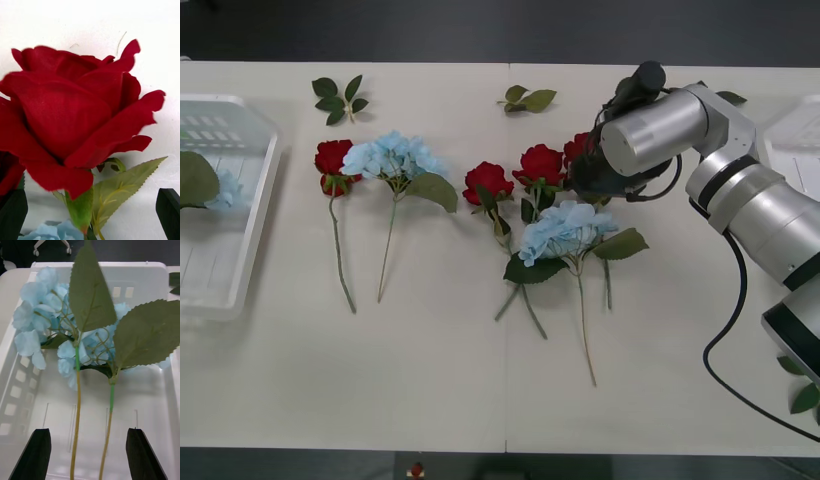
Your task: Put the red flowers into the right box and the blue flowers into the left box
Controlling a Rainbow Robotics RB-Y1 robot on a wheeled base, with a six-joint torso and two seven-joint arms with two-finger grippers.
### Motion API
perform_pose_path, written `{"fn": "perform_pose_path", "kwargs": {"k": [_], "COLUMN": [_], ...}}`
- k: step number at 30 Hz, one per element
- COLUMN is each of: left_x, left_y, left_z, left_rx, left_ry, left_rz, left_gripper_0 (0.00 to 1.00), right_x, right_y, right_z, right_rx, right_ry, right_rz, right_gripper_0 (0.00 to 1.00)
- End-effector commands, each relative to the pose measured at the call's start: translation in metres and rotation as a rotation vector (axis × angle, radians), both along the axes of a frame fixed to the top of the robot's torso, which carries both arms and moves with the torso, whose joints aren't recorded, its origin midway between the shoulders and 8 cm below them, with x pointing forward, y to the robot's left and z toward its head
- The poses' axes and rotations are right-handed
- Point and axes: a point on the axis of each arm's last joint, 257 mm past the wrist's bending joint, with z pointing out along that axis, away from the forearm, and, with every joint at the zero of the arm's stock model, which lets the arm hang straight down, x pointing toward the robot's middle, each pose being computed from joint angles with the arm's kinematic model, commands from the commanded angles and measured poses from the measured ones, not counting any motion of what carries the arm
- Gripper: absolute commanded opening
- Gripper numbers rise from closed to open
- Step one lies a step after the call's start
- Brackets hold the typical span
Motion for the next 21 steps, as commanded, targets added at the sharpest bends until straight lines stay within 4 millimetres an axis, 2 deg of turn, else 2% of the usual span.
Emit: {"fn": "perform_pose_path", "kwargs": {"k": [1, 2, 3, 5, 6, 7, 9, 10, 11, 12, 13, 17, 19, 21], "left_x": [-0.003, -0.001, -0.001, 0.001, 0.001, 0.002, 0.002, 0.0, 0.0, 0.001, 0.002, 0.016, 0.026, 0.036], "left_y": [-0.045, -0.062, -0.07, -0.106, -0.114, -0.136, -0.161, -0.184, -0.194, -0.211, -0.227, -0.269, -0.278, -0.282], "left_z": [0.02, 0.025, 0.029, 0.042, 0.045, 0.053, 0.061, 0.068, 0.071, 0.075, 0.075, 0.066, 0.055, 0.048], "left_rx": [-0.018, -0.026, -0.027, -0.05, -0.06, -0.086, -0.12, -0.154, -0.167, -0.184, -0.198, -0.249, -0.222, -0.2], "left_ry": [0.021, 0.019, 0.017, 0.011, 0.01, 0.006, 0.001, -0.002, -0.002, -0.005, 0.002, 0.041, 0.07, 0.086], "left_rz": [-0.116, -0.155, -0.174, -0.255, -0.274, -0.324, -0.381, -0.434, -0.457, -0.495, -0.533, -0.585, -0.578, -0.56], "left_gripper_0": [0.59, 0.59, 0.59, 0.6, 0.6, 0.59, 0.59, 0.6, 0.6, 0.6, 0.59, 0.6, 0.6, 0.65], "right_x": [0.012, 0.012, 0.012, 0.012, 0.013, 0.013, 0.012, 0.012, 0.012, 0.012, 0.012, 0.012, 0.014, 0.014], "right_y": [0.015, 0.015, 0.015, 0.015, 0.014, 0.015, 0.017, 0.017, 0.017, 0.018, 0.019, 0.021, 0.022, 0.023], "right_z": [0.017, 0.015, 0.014, 0.01, 0.01, 0.01, 0.01, 0.01, 0.01, 0.01, 0.009, 0.01, 0.011, 0.01], "right_rx": [0.009, 0.005, 0.004, -0.008, -0.009, -0.014, -0.01, -0.009, -0.006, -0.004, -0.004, 0.002, 0.007, 0.009], "right_ry": [-0.035, -0.034, -0.034, -0.033, -0.035, -0.036, -0.036, -0.036, -0.035, -0.035, -0.033, -0.037, -0.042, -0.044], "right_rz": [0.005, 0.005, 0.005, 0.006, 0.004, 0.007, 0.009, 0.007, 0.007, 0.005, 0.009, 0.01, 0.01, 0.011], "right_gripper_0": [1.0, 1.0, 1.0, 1.0, 1.0, 1.0, 1.0, 0.69, 0.42, 0.02, 0.0, 0.0, 0.0, 0.0]}}
